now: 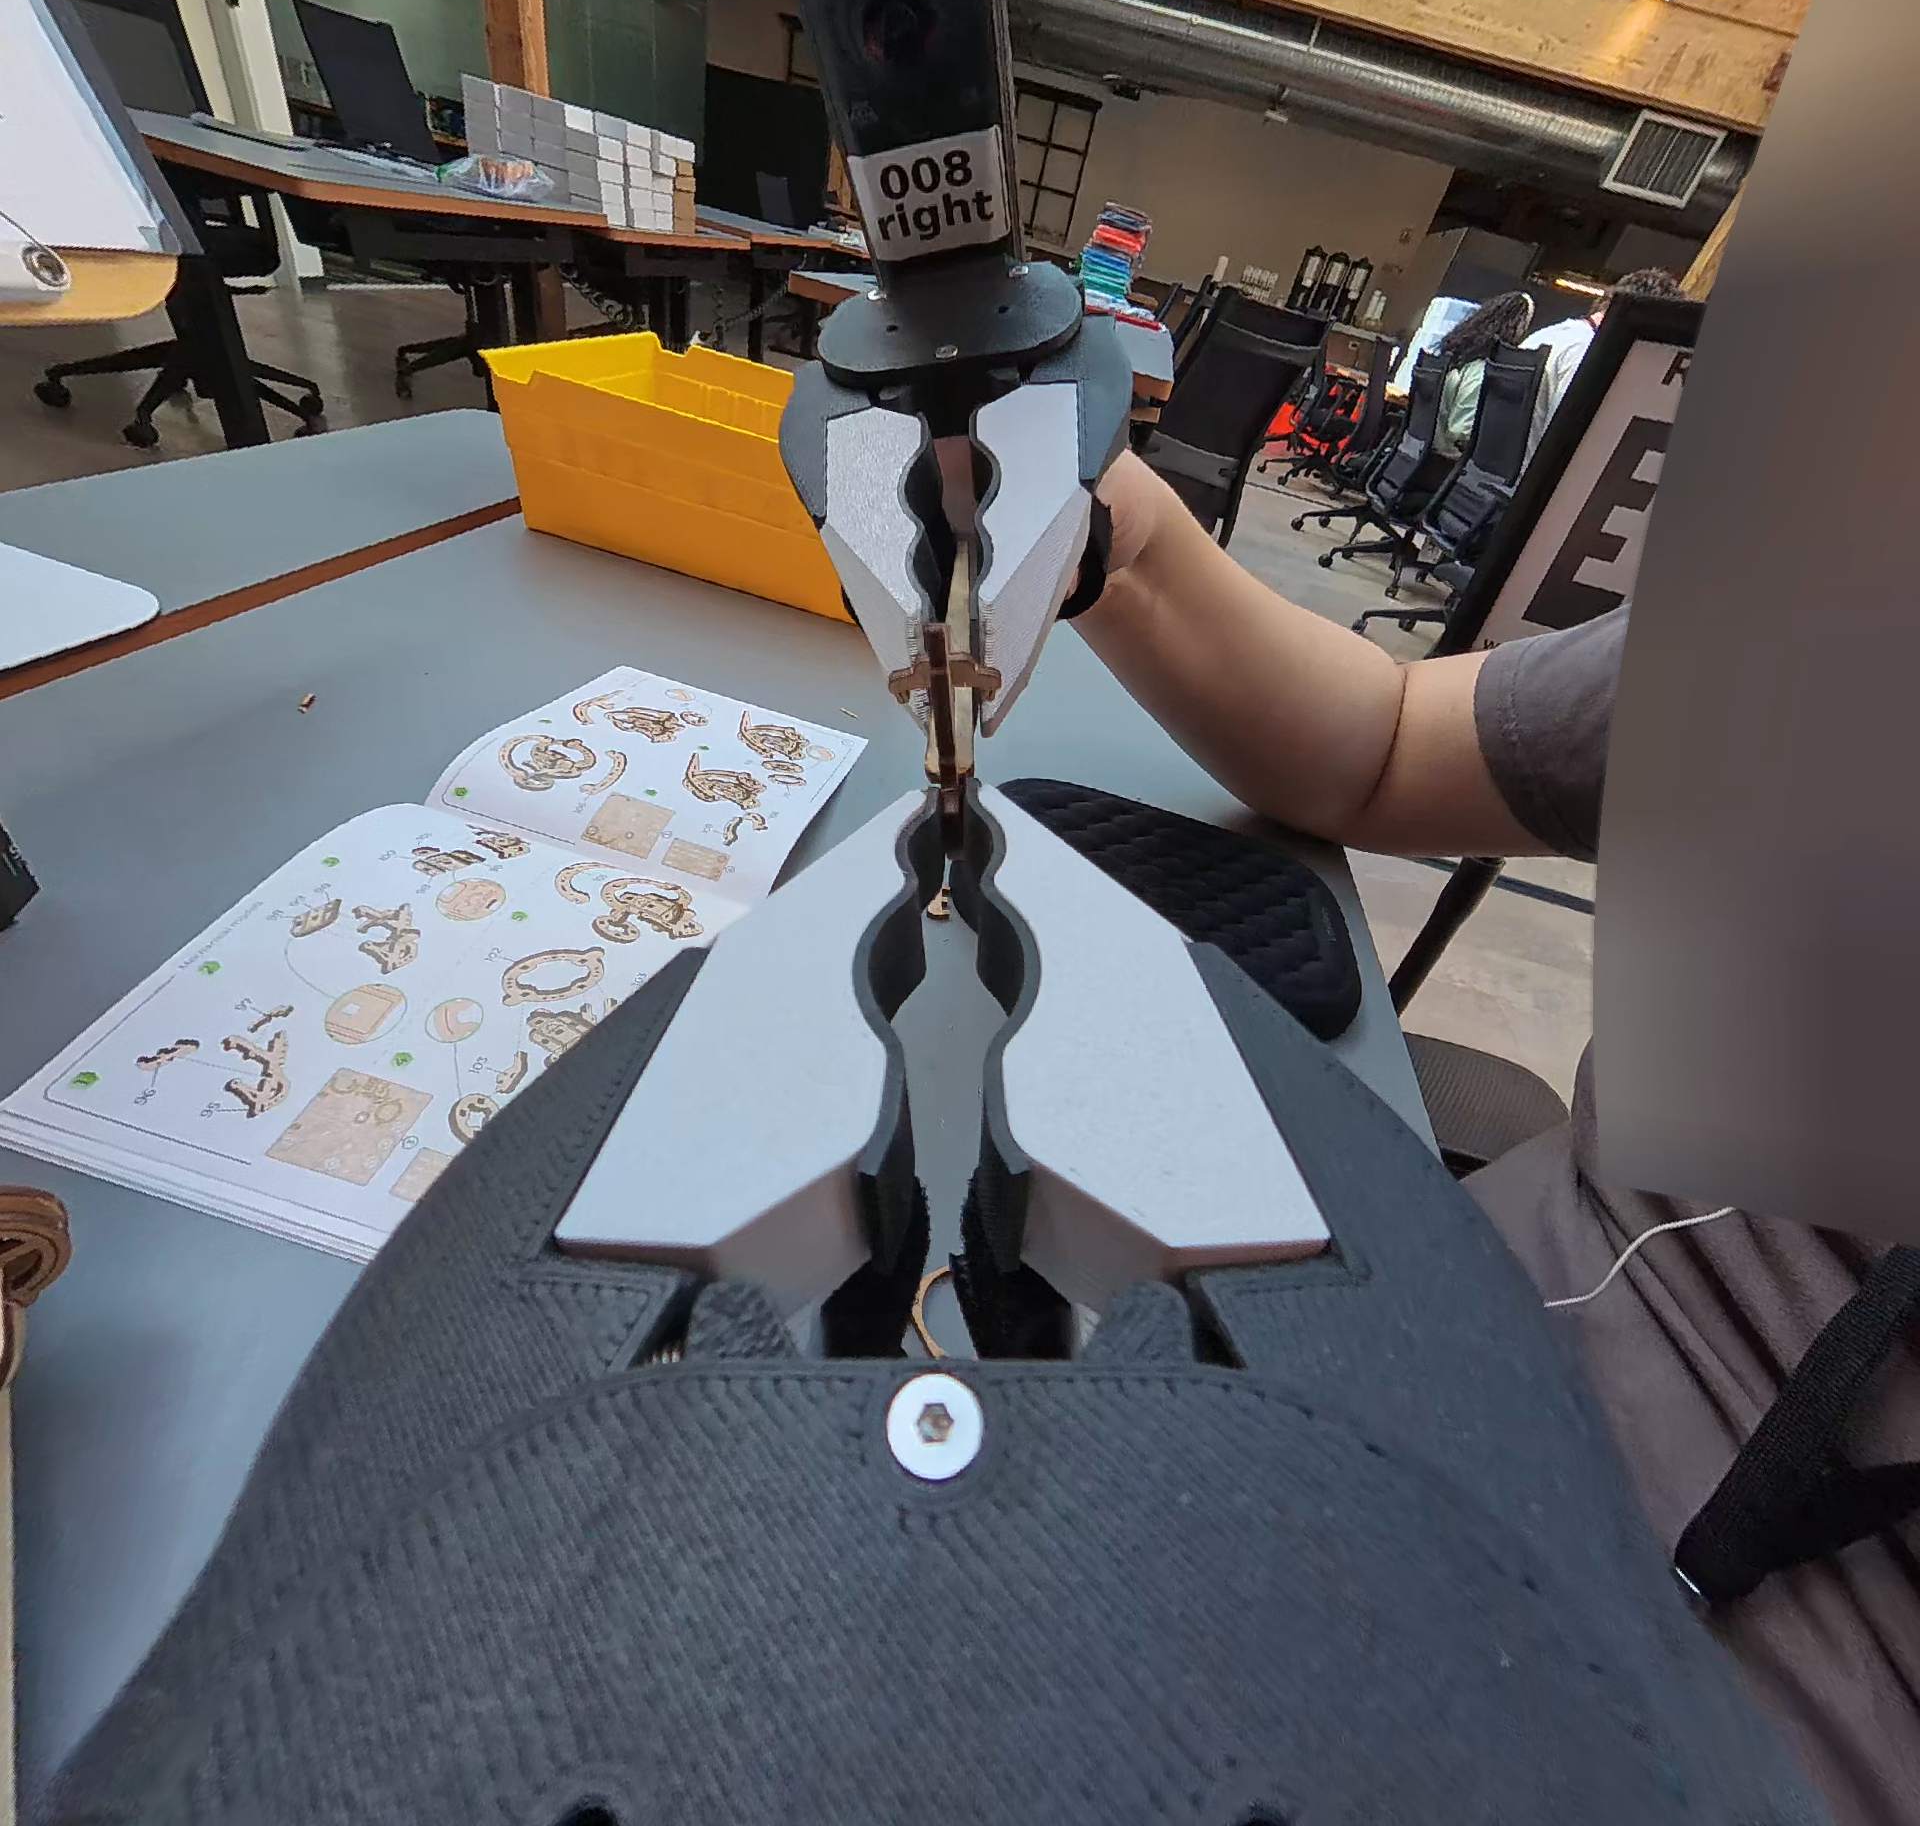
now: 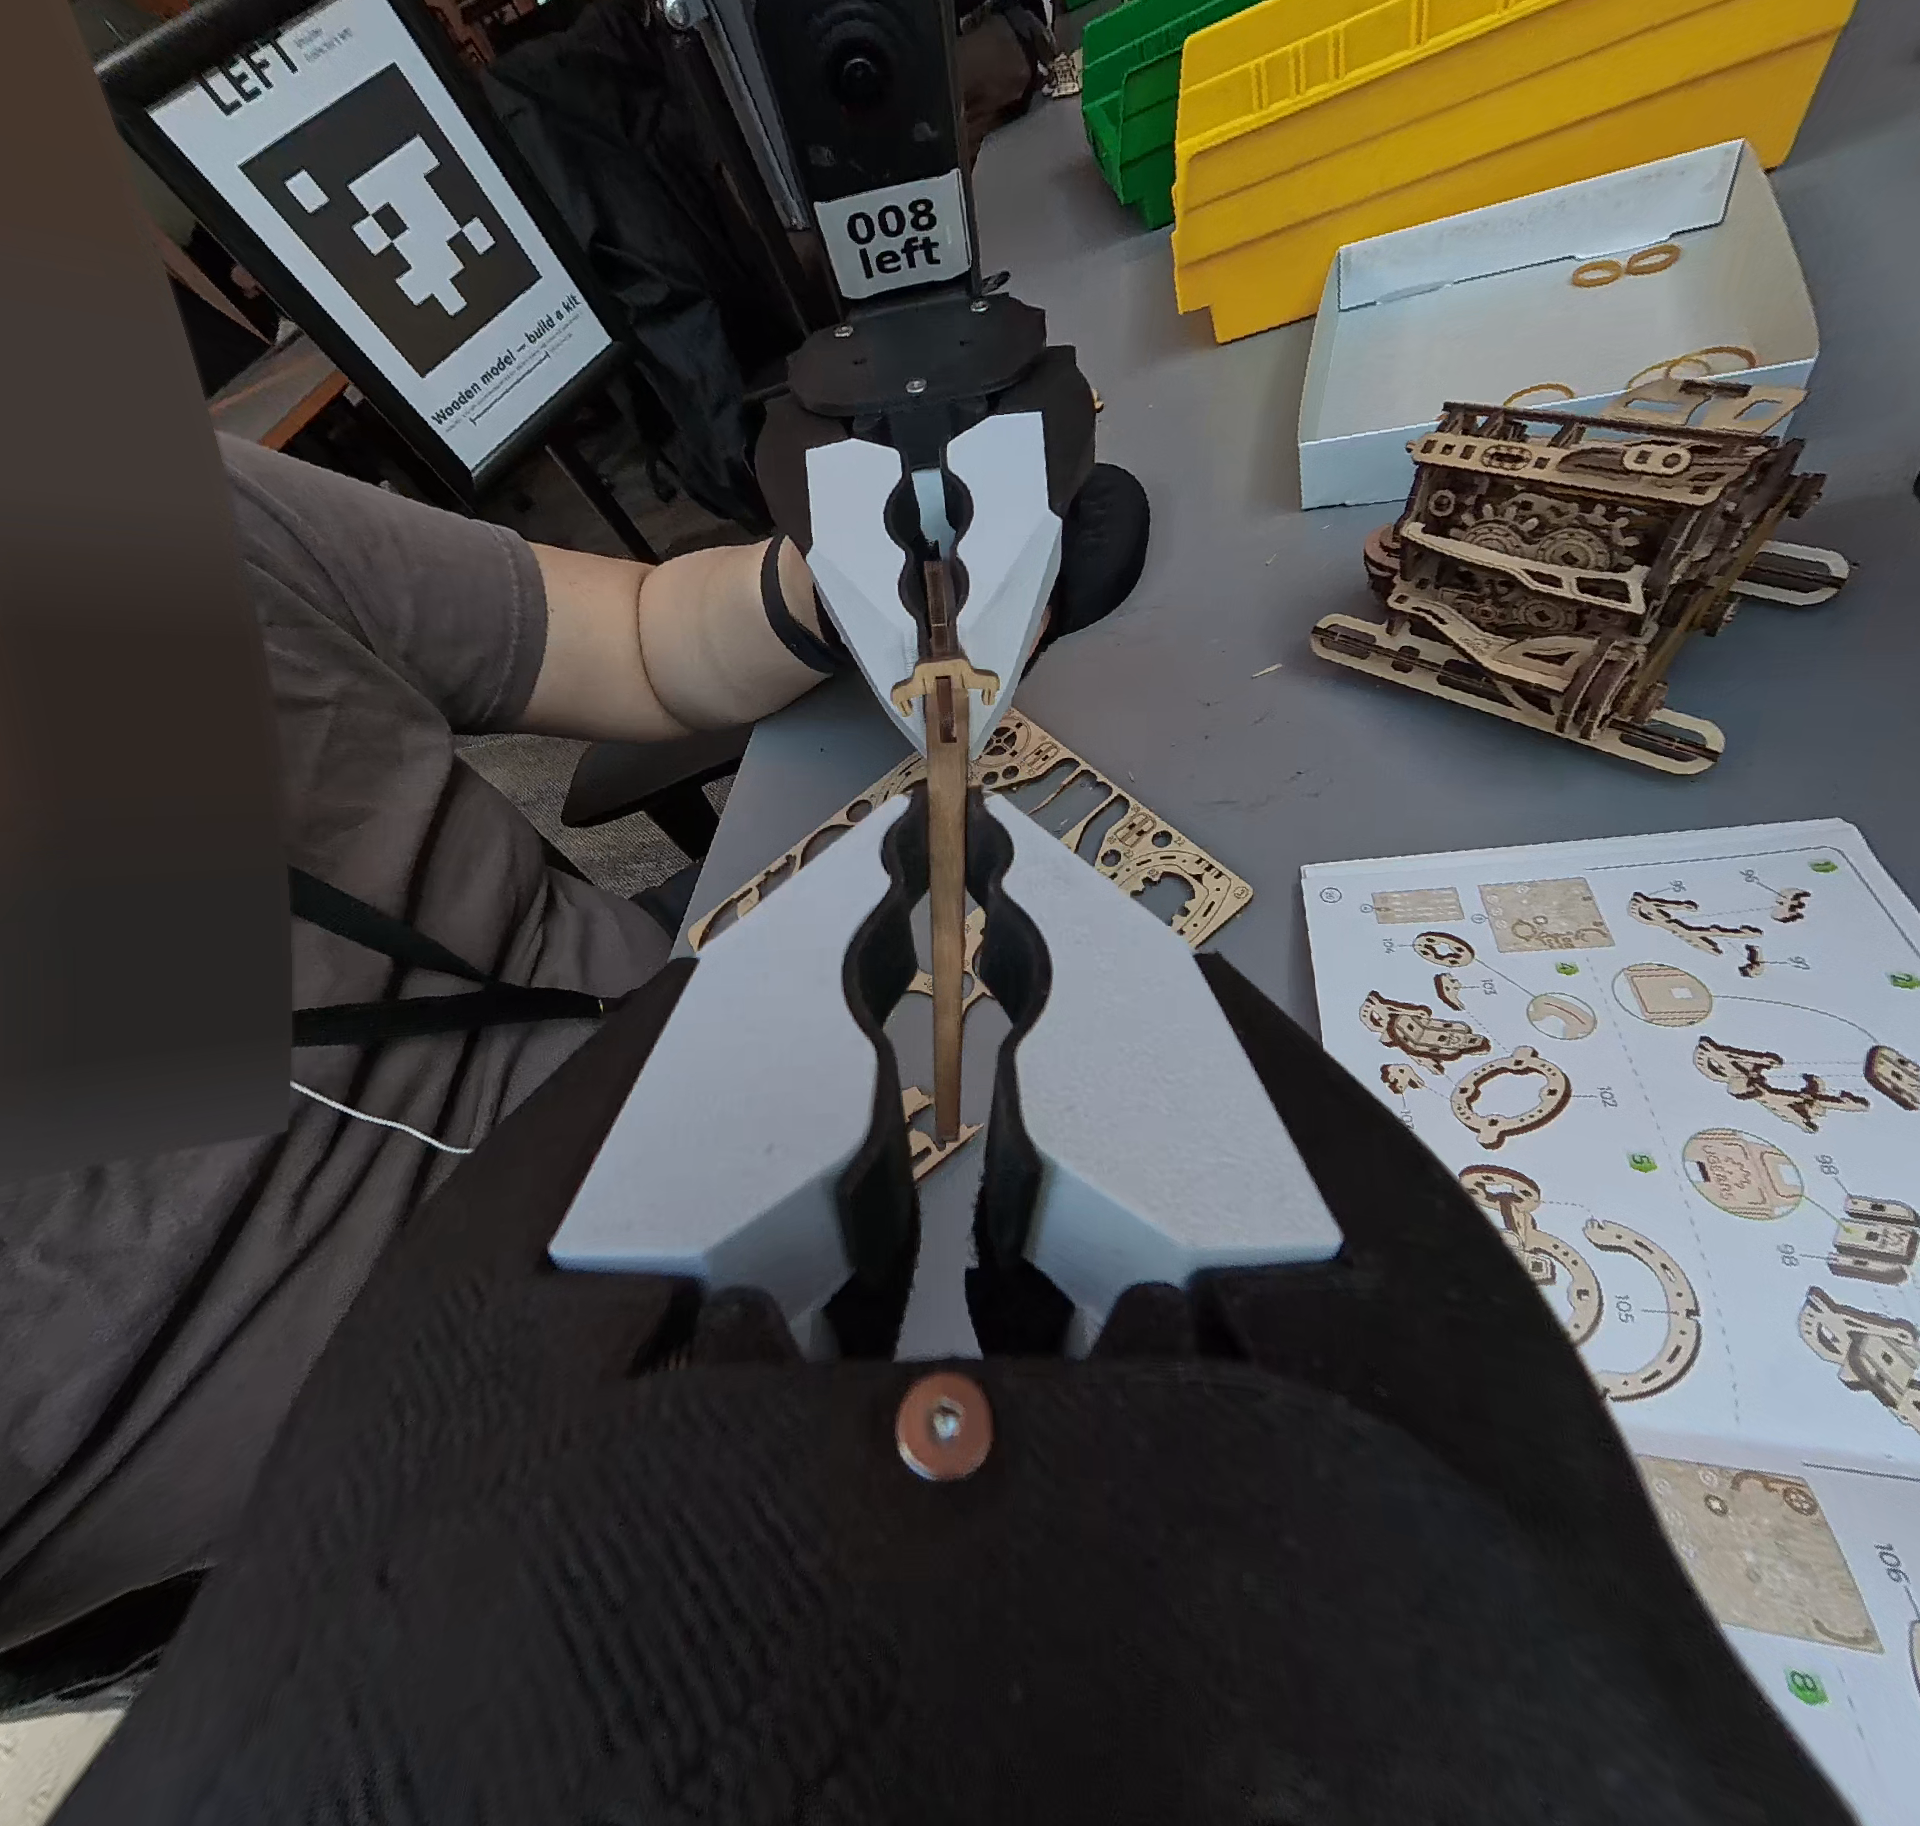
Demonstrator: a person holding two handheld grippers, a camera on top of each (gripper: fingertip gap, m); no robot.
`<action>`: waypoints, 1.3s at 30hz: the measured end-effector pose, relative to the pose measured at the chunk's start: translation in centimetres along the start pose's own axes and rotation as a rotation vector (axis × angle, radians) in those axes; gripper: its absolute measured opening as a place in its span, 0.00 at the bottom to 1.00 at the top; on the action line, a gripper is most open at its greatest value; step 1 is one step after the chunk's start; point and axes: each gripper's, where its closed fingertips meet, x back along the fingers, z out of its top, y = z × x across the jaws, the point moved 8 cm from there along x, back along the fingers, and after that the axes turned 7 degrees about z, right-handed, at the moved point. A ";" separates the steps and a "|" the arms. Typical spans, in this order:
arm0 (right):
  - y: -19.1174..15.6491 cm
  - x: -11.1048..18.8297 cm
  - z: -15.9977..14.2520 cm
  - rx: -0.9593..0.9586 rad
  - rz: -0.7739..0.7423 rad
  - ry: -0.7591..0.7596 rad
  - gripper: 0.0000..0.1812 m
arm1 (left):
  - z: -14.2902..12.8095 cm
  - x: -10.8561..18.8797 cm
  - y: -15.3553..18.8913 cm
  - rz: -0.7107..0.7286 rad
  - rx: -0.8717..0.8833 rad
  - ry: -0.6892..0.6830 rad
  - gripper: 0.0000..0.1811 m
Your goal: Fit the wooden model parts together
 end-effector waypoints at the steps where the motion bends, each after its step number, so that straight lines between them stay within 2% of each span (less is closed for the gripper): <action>1: -0.1 0.0 0.0 0.004 0.000 -0.011 0.02 | 0.0 0.0 0.1 0.000 -0.008 -0.009 0.00; 8: -0.1 -0.1 -0.1 -0.005 0.012 0.001 0.02 | 0.1 0.2 0.2 0.005 -0.055 0.000 0.01; 10: 0.0 0.0 -0.3 -0.022 0.016 0.007 0.02 | 0.3 0.4 0.1 0.035 -0.061 0.041 0.09; 12: 0.2 -0.1 -0.6 -0.017 -0.004 -0.017 0.02 | 0.5 0.5 0.0 0.027 -0.042 0.067 0.07; 14: 0.1 -0.5 -0.5 -0.017 -0.001 -0.021 0.02 | 0.3 0.4 0.0 0.018 -0.039 0.055 0.00; 31: 0.2 -0.4 -0.3 -0.020 0.036 0.042 0.02 | 0.8 1.0 -0.3 -0.025 0.044 0.096 0.00; 33: 0.3 0.1 -0.2 -0.026 0.029 0.066 0.02 | 0.9 1.2 -0.6 -0.029 0.084 0.115 0.08; 39: 0.2 0.1 0.0 -0.016 0.020 0.081 0.02 | 0.3 0.4 -0.2 -0.005 0.033 0.080 0.00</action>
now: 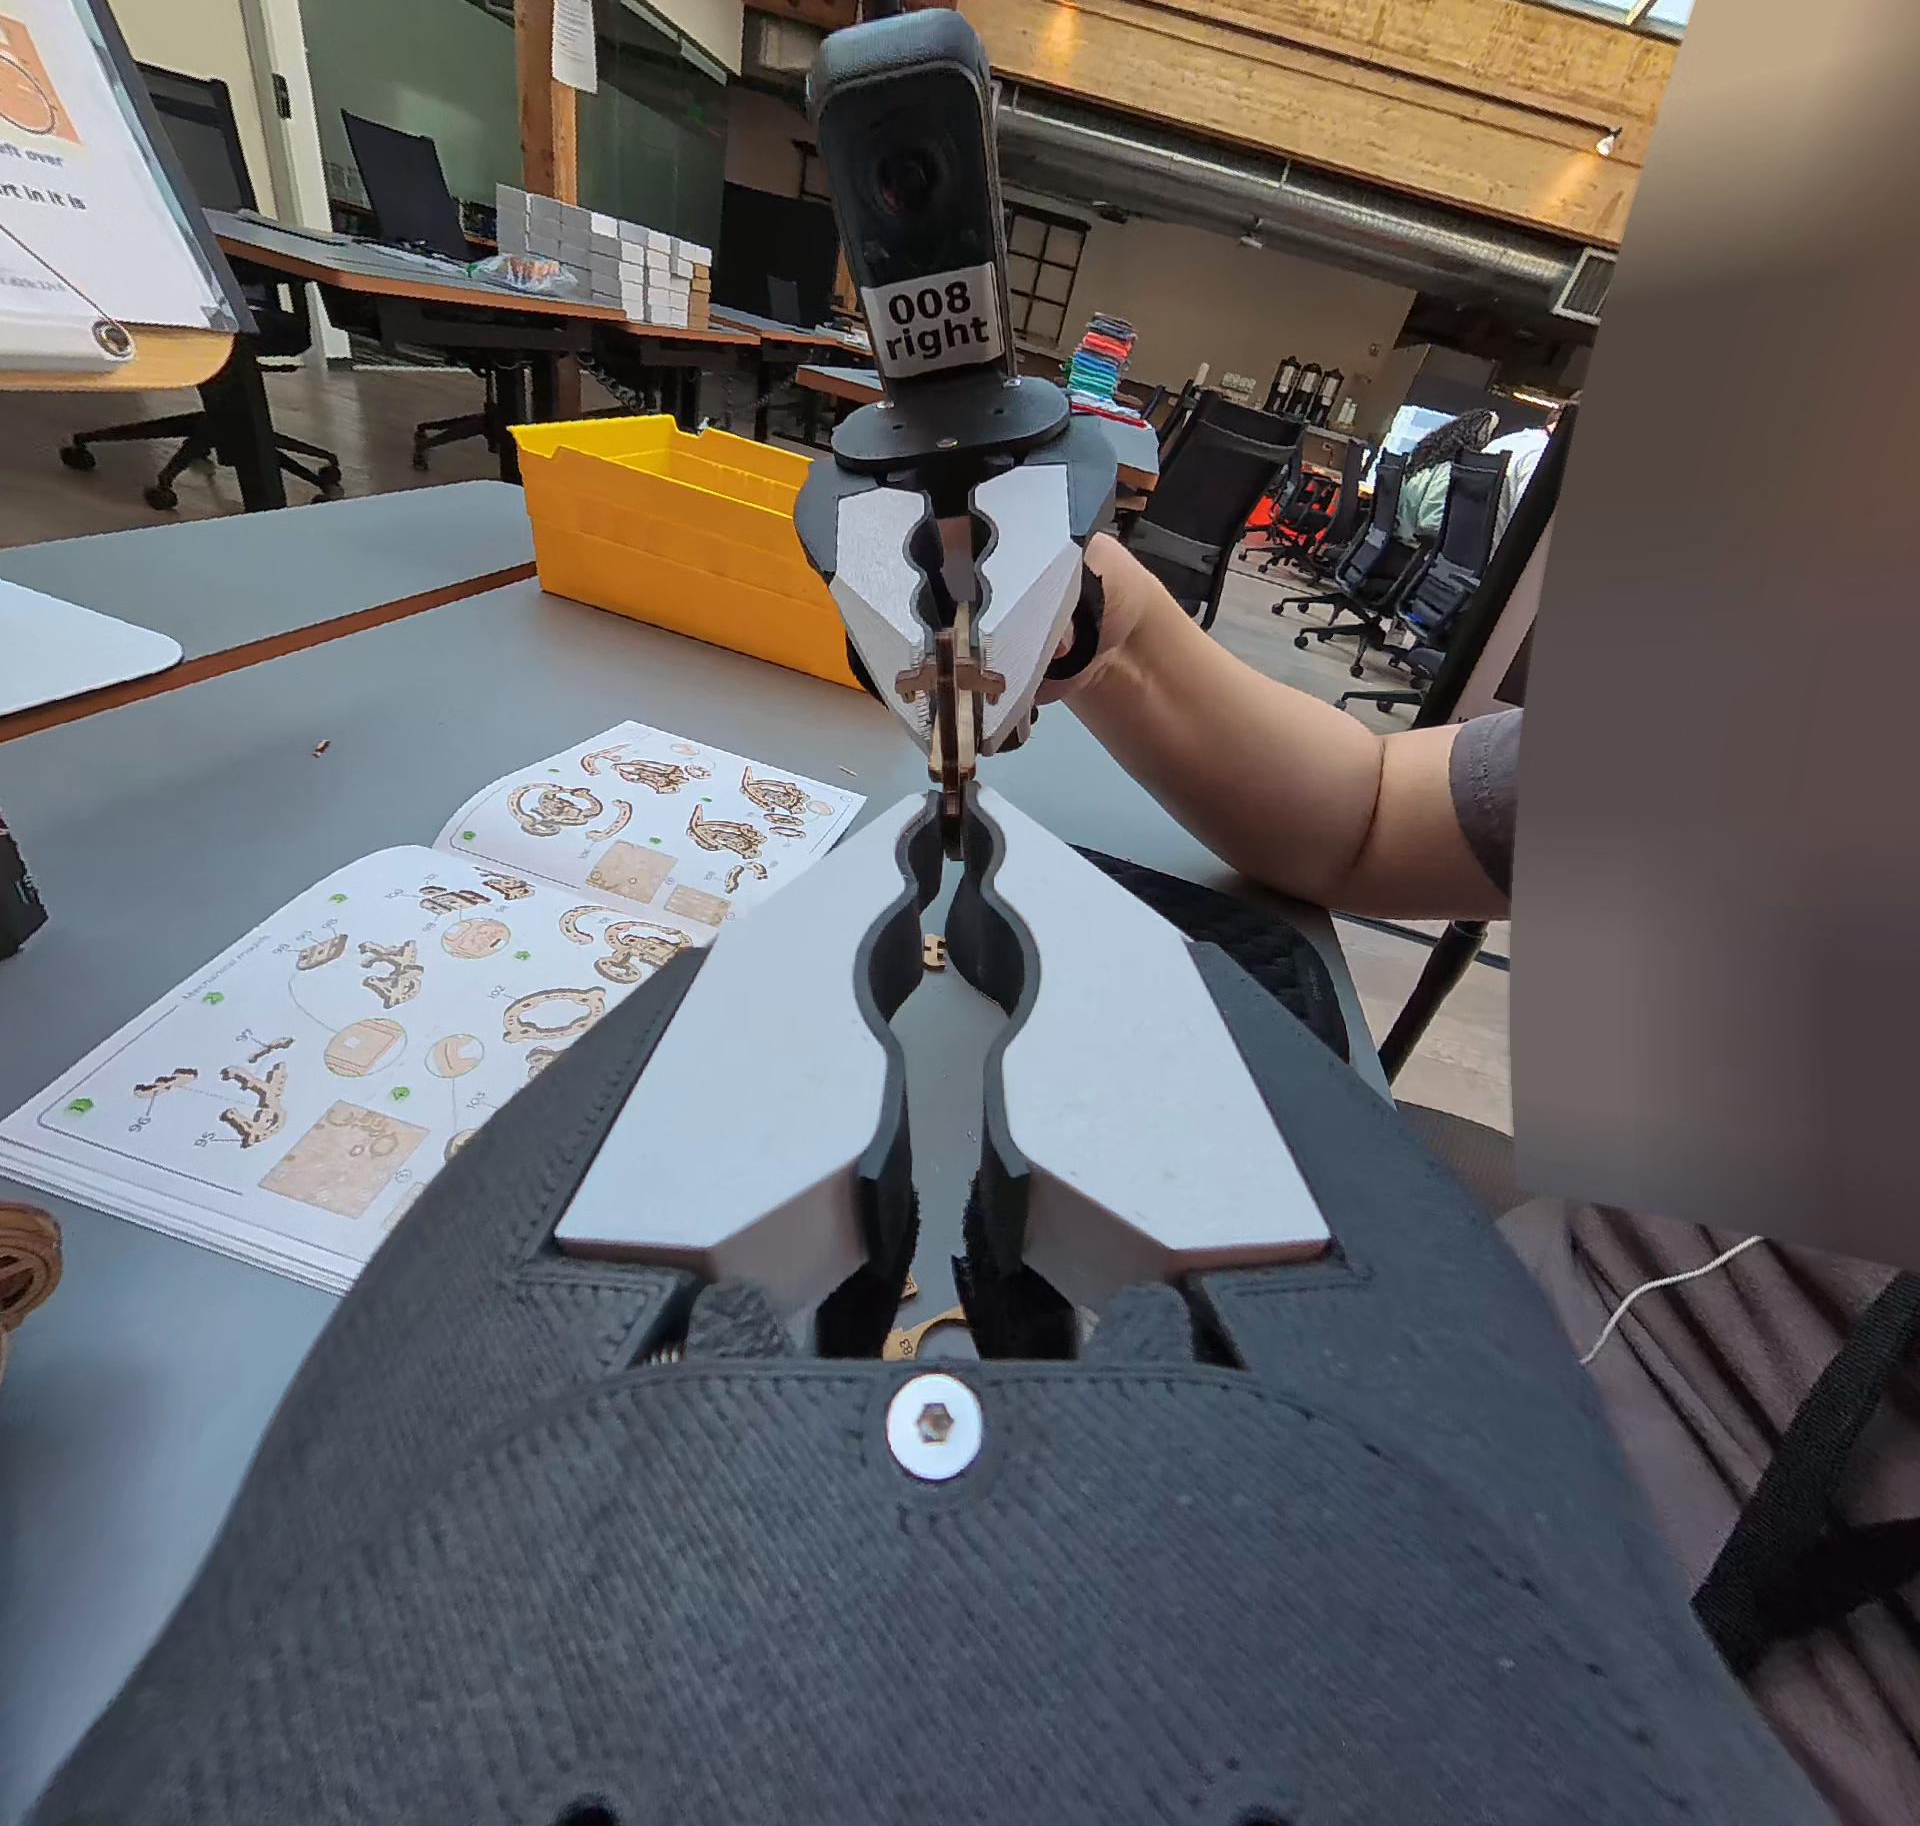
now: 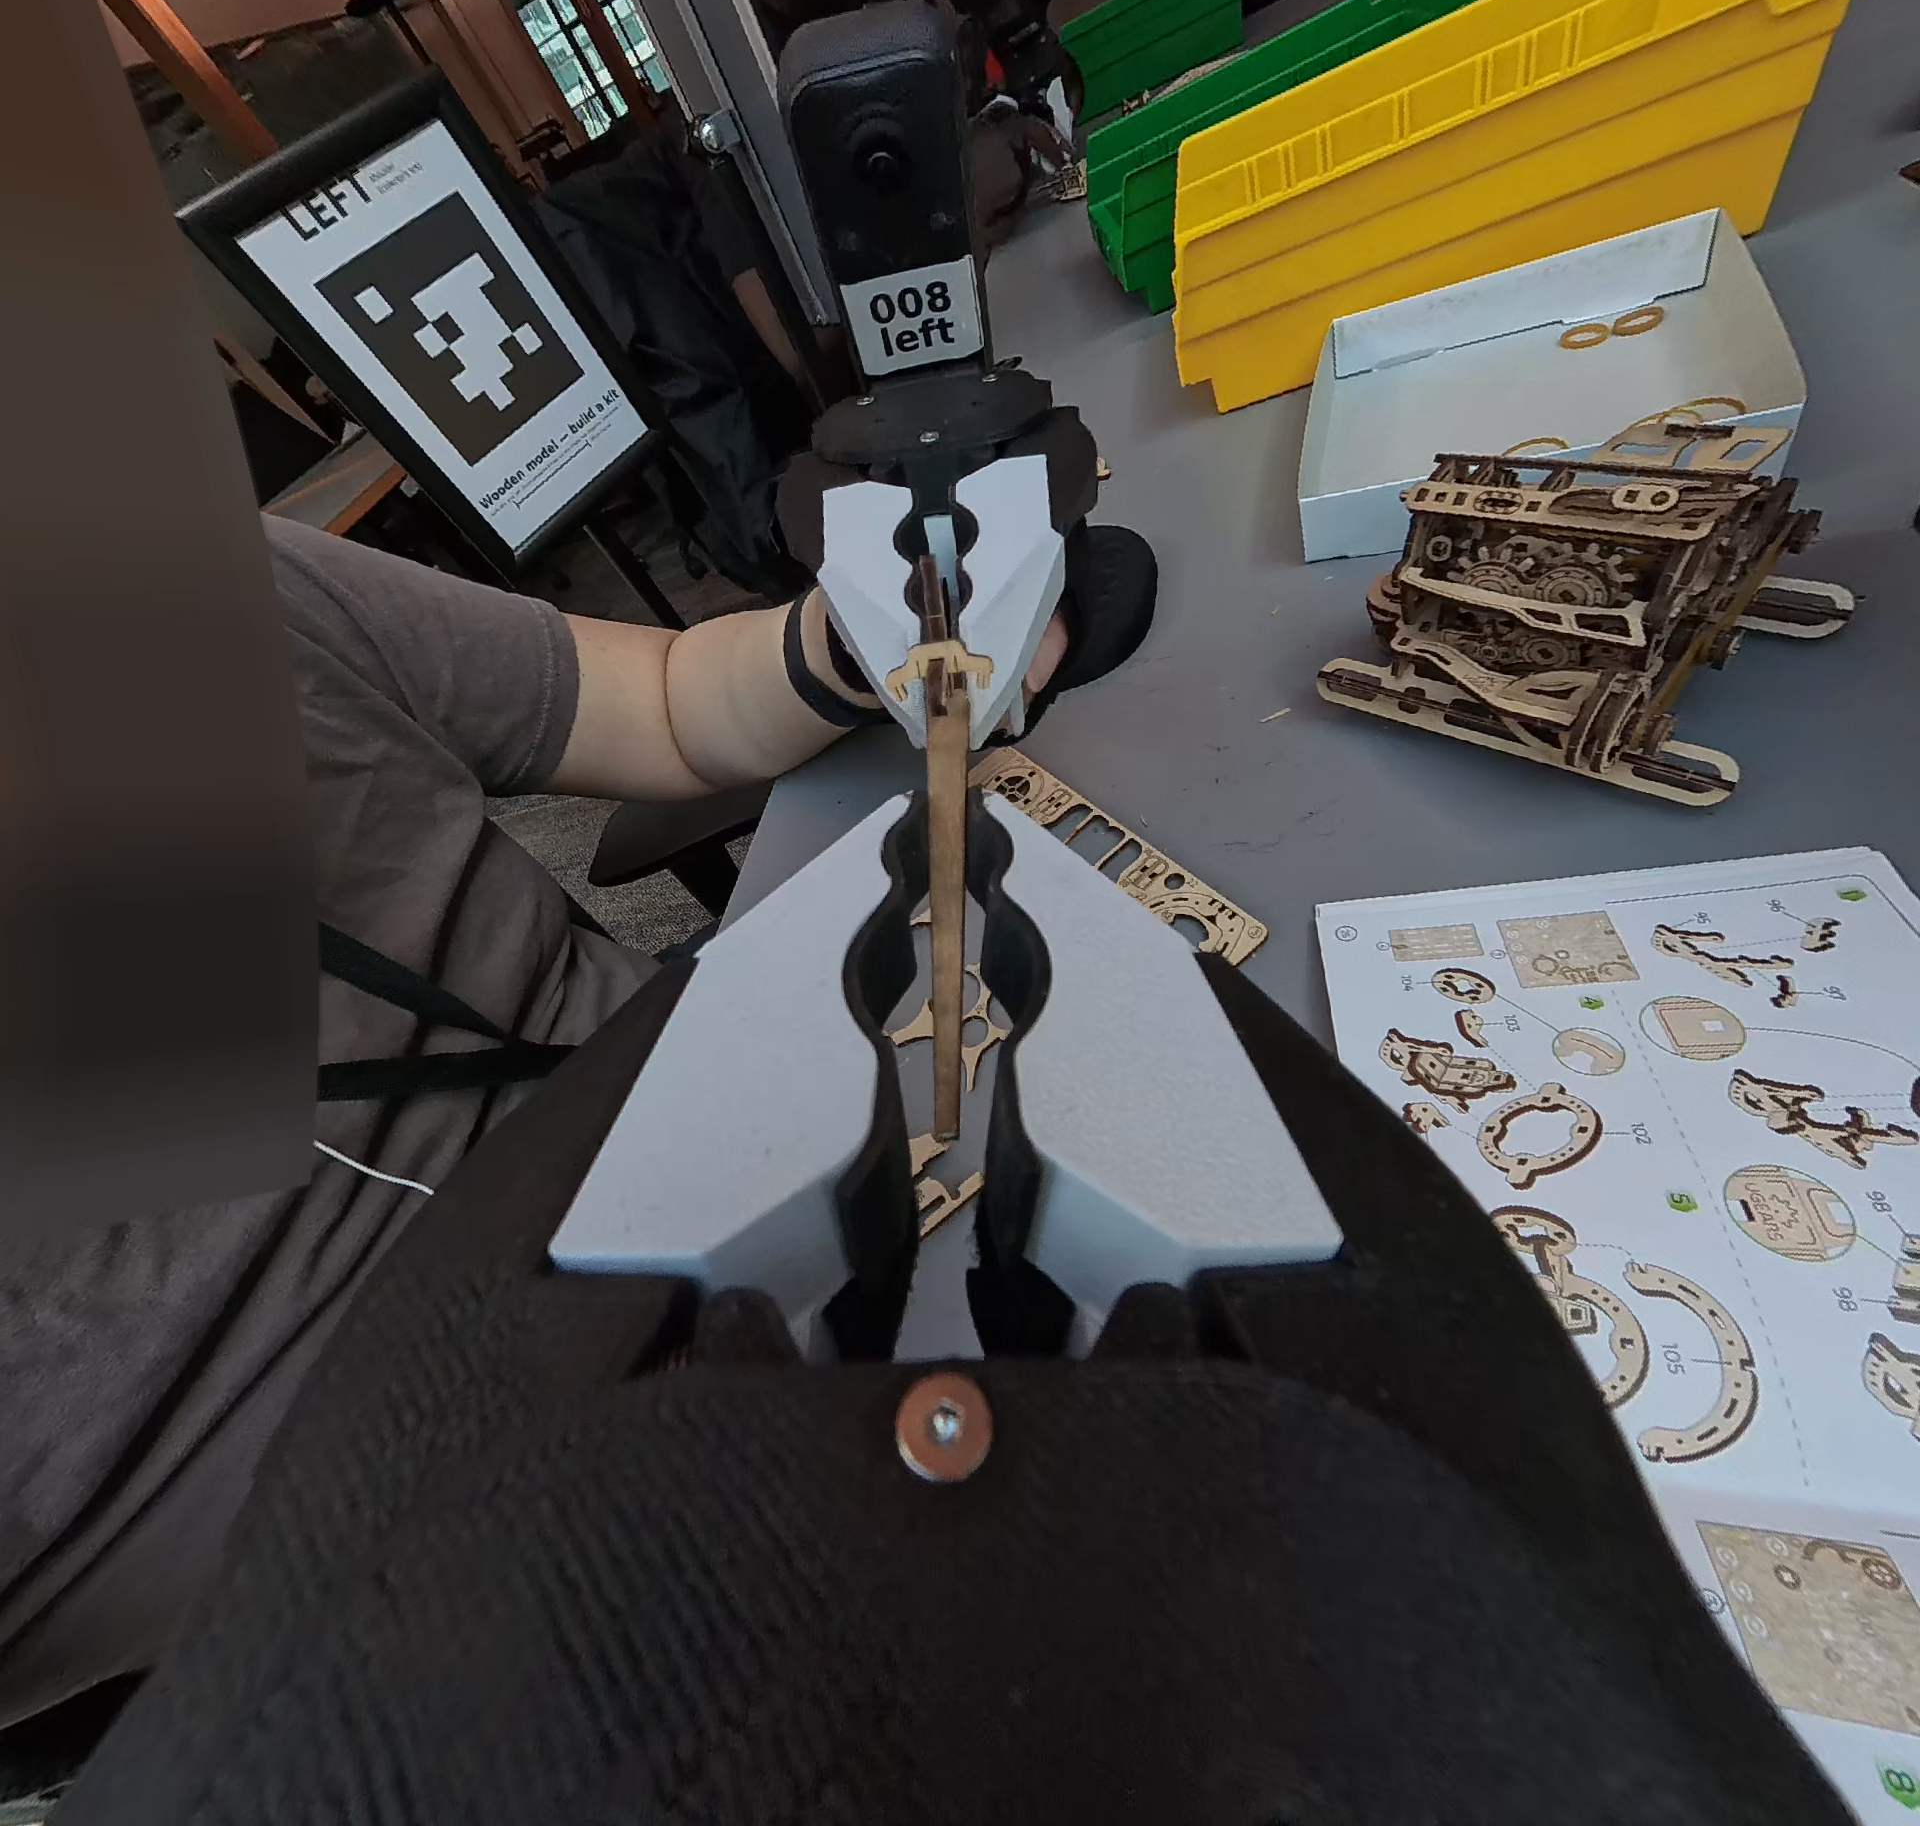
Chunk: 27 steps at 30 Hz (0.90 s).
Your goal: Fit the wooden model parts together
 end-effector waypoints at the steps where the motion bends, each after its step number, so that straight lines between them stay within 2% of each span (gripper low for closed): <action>1: 0.0 0.0 0.0 -0.001 0.000 0.008 0.02 | 0.1 0.0 0.0 0.004 0.001 0.010 0.00; 4: 0.2 0.0 -0.1 -0.006 -0.001 0.002 0.02 | -0.1 0.0 -0.1 0.006 0.001 -0.015 0.00; 12: -0.4 -0.2 -0.5 0.029 -0.046 -0.179 0.02 | -0.6 -0.2 0.4 0.007 -0.074 -0.176 0.00; 19: -0.3 -0.1 -0.7 0.003 -0.016 -0.134 0.02 | -0.6 -0.2 0.4 -0.018 -0.062 -0.139 0.00; 21: -0.2 0.0 -0.7 0.003 -0.025 -0.129 0.02 | -0.2 0.1 0.2 -0.003 -0.058 -0.097 0.05; 23: -0.2 0.0 -0.7 0.002 -0.023 -0.129 0.02 | 0.3 0.5 0.2 -0.014 -0.048 -0.051 0.02; 27: -0.2 -0.6 -0.8 0.009 -0.026 -0.146 0.02 | -0.2 0.1 0.2 -0.002 -0.065 -0.081 0.02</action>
